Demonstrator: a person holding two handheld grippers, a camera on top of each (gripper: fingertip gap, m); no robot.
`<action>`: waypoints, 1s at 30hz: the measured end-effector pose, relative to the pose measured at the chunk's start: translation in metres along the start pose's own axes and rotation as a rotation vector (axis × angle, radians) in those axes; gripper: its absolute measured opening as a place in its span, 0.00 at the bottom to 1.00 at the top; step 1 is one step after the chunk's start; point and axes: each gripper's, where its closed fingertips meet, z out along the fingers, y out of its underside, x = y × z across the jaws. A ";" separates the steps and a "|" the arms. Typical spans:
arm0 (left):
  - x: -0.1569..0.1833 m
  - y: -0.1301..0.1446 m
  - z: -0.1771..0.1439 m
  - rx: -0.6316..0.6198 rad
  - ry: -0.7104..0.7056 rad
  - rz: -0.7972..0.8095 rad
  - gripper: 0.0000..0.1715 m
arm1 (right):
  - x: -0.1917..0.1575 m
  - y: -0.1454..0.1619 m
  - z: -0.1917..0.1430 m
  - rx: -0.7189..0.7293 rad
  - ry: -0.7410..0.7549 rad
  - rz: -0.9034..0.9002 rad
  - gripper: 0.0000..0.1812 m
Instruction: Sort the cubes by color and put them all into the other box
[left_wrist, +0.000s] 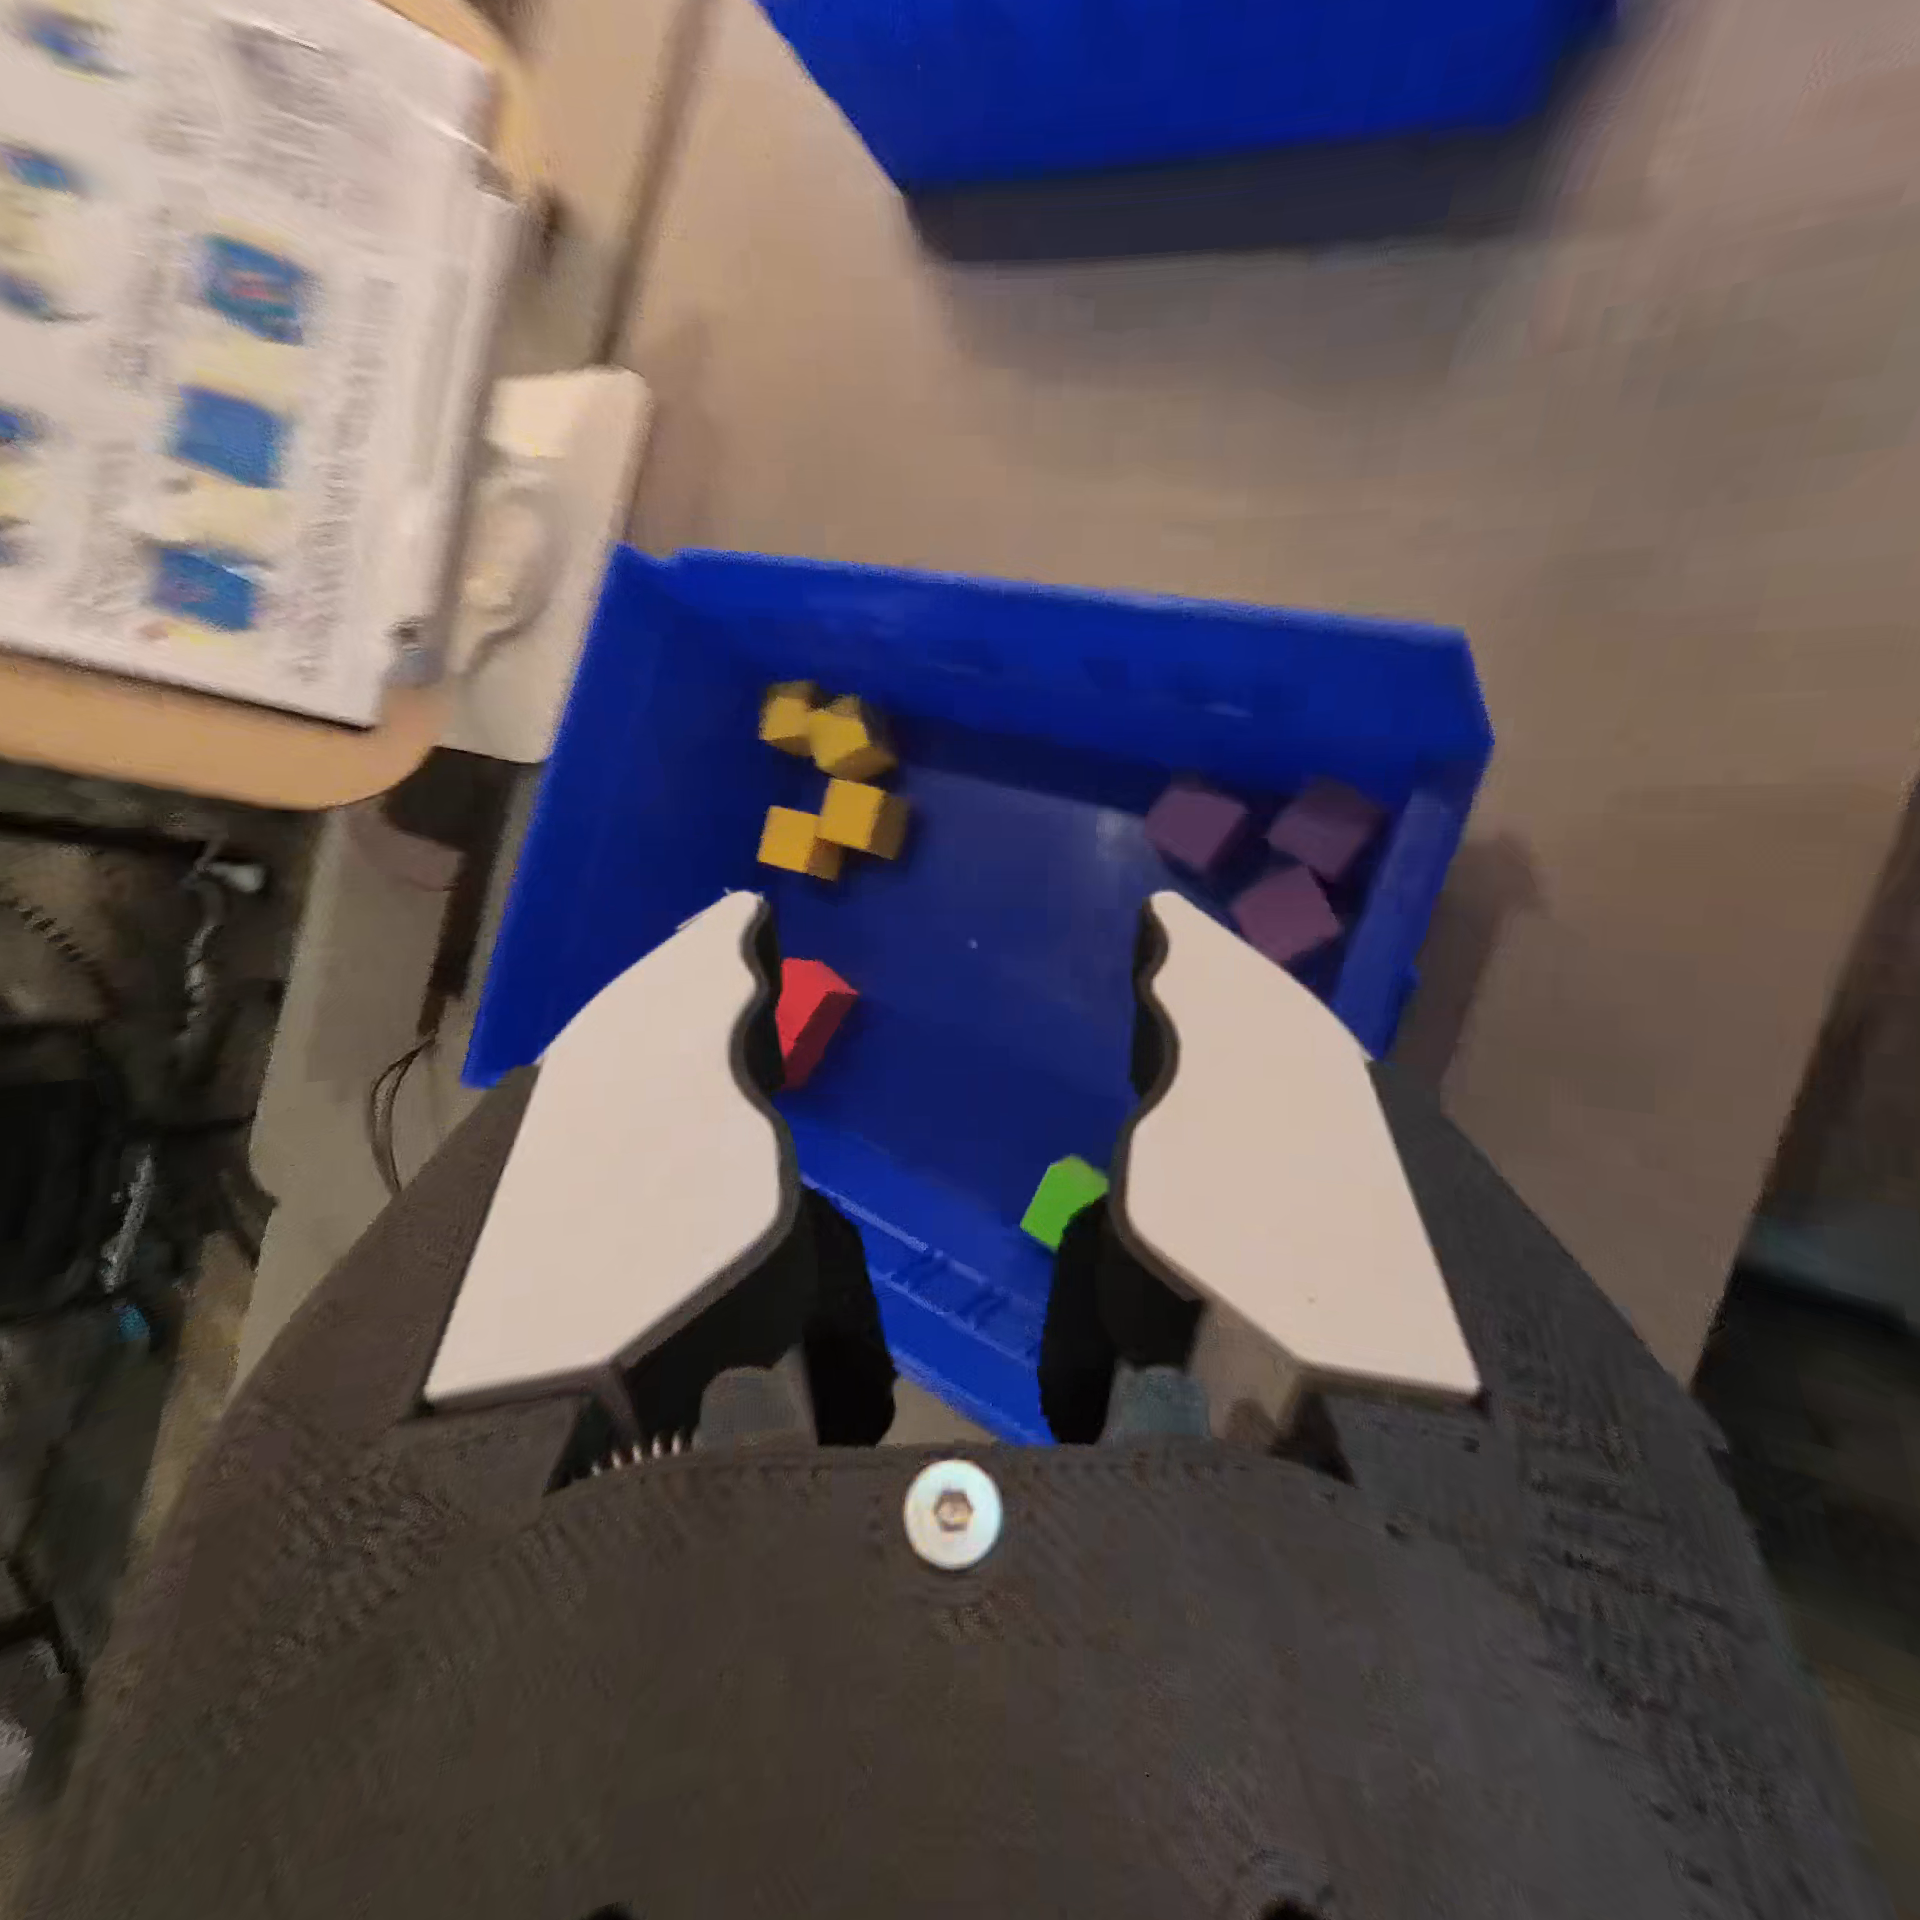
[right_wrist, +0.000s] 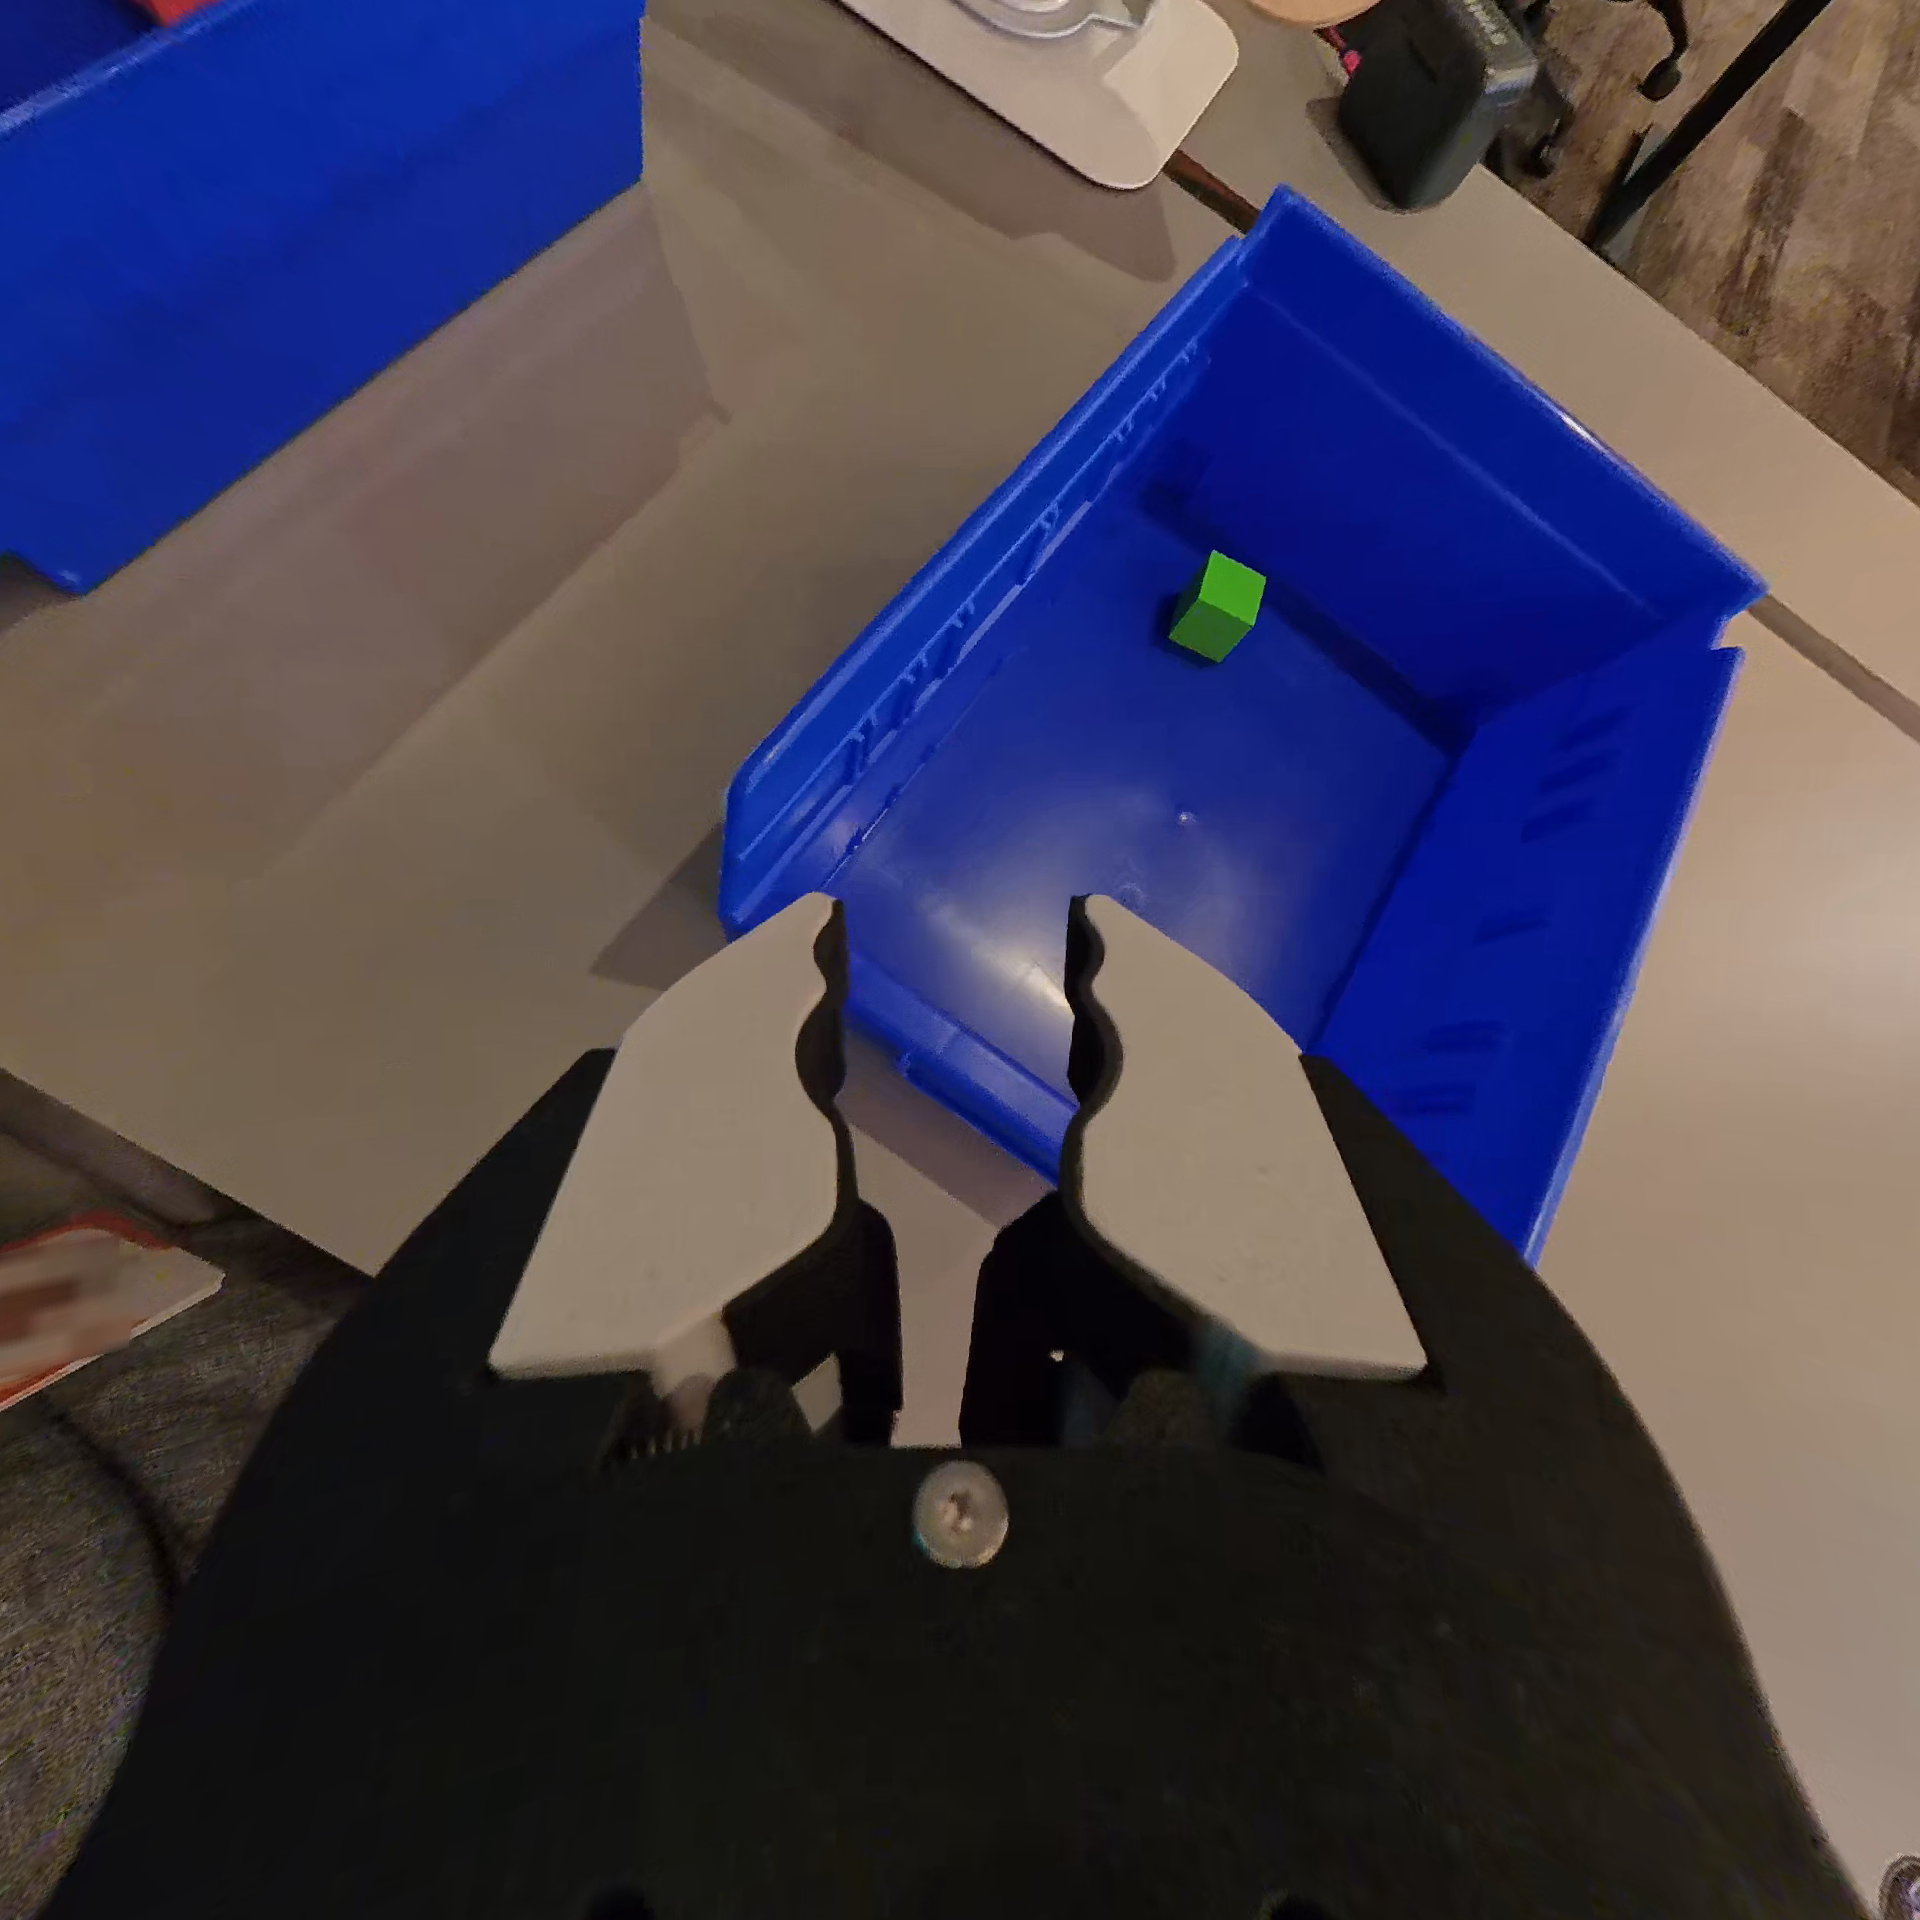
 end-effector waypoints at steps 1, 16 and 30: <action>-0.001 0.003 0.007 -0.064 0.055 0.053 0.36 | -0.001 0.001 0.000 -0.005 -0.001 -0.010 0.22; -0.039 0.031 0.137 -0.382 0.354 0.275 0.33 | 0.007 0.010 -0.006 -0.020 0.019 0.017 0.21; -0.041 0.065 0.184 -0.487 0.434 0.234 0.26 | 0.016 0.011 -0.006 -0.018 0.031 0.042 0.20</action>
